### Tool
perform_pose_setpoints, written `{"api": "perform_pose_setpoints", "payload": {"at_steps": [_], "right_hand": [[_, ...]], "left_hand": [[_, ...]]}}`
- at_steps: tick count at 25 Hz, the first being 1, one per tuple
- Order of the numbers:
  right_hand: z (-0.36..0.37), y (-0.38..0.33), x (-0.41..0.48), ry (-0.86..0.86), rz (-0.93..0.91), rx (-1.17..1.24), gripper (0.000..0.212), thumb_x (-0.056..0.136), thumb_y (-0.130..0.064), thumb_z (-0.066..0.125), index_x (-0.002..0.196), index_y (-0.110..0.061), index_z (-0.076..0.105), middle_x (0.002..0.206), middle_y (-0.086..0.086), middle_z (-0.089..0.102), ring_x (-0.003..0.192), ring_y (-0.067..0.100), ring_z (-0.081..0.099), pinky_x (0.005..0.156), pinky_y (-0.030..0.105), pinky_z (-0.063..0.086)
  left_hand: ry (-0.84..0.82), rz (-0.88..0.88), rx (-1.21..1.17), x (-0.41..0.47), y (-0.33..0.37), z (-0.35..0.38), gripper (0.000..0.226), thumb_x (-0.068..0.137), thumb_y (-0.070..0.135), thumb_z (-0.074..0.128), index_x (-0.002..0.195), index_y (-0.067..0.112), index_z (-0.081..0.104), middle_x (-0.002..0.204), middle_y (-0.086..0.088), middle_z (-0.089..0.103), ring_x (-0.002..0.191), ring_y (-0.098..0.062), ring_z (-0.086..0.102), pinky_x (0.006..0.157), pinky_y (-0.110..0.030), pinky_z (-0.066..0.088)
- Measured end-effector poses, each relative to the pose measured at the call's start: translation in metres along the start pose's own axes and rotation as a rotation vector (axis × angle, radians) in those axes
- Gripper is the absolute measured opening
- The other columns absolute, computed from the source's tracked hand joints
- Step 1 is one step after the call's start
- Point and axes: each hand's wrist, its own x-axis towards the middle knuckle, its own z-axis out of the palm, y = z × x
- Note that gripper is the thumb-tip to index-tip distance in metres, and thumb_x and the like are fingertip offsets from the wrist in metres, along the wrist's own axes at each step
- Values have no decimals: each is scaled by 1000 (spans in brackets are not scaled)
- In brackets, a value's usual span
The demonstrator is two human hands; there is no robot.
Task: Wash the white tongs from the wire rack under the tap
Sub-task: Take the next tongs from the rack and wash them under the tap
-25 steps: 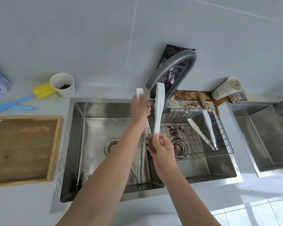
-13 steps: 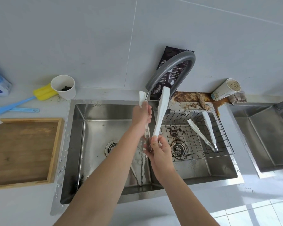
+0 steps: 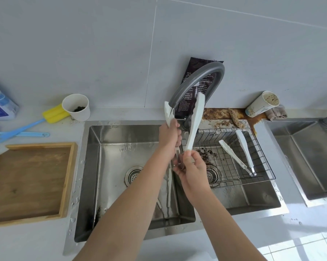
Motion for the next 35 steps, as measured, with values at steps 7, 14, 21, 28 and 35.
{"api": "perform_pose_setpoints", "payload": {"at_steps": [7, 14, 21, 28, 35], "right_hand": [[6, -1, -5, 4, -26, 17, 21, 103, -19, 46, 86, -9, 55, 65, -7, 66, 63, 11, 59, 65, 28, 51], [2, 13, -18, -7, -2, -28, 19, 101, -21, 47, 90, -8, 56, 74, -4, 71, 68, 13, 62, 65, 28, 53], [1, 7, -8, 29, -71, -76, 20, 101, -22, 48, 90, -9, 58, 67, -6, 66, 65, 12, 60, 65, 28, 54], [9, -2, -7, 14, -119, -60, 20, 102, -23, 50, 88, -11, 58, 64, -11, 64, 65, 8, 61, 61, 22, 53], [1, 12, -15, -8, -90, -110, 18, 102, -23, 50, 94, -8, 57, 68, -9, 67, 62, 6, 62, 59, 23, 51]], "left_hand": [[33, 1, 8, 14, 18, -2, 25, 102, 30, 46, 91, 11, 56, 57, 3, 51, 37, -5, 39, 35, -17, 29], [70, -38, -36, 21, 29, -6, 24, 102, 27, 45, 92, 9, 55, 57, 1, 54, 35, -6, 40, 32, -18, 30], [-5, 36, 75, 0, -1, -2, 25, 103, 26, 44, 98, 8, 59, 57, 5, 54, 33, -2, 39, 34, -15, 30], [78, 121, 64, 4, 15, -2, 21, 104, 24, 41, 109, 8, 54, 65, 2, 52, 39, -3, 41, 36, -16, 32], [117, 95, 22, 17, 24, -9, 22, 104, 24, 38, 107, 8, 53, 68, 0, 51, 40, -4, 41, 36, -15, 31]]}}
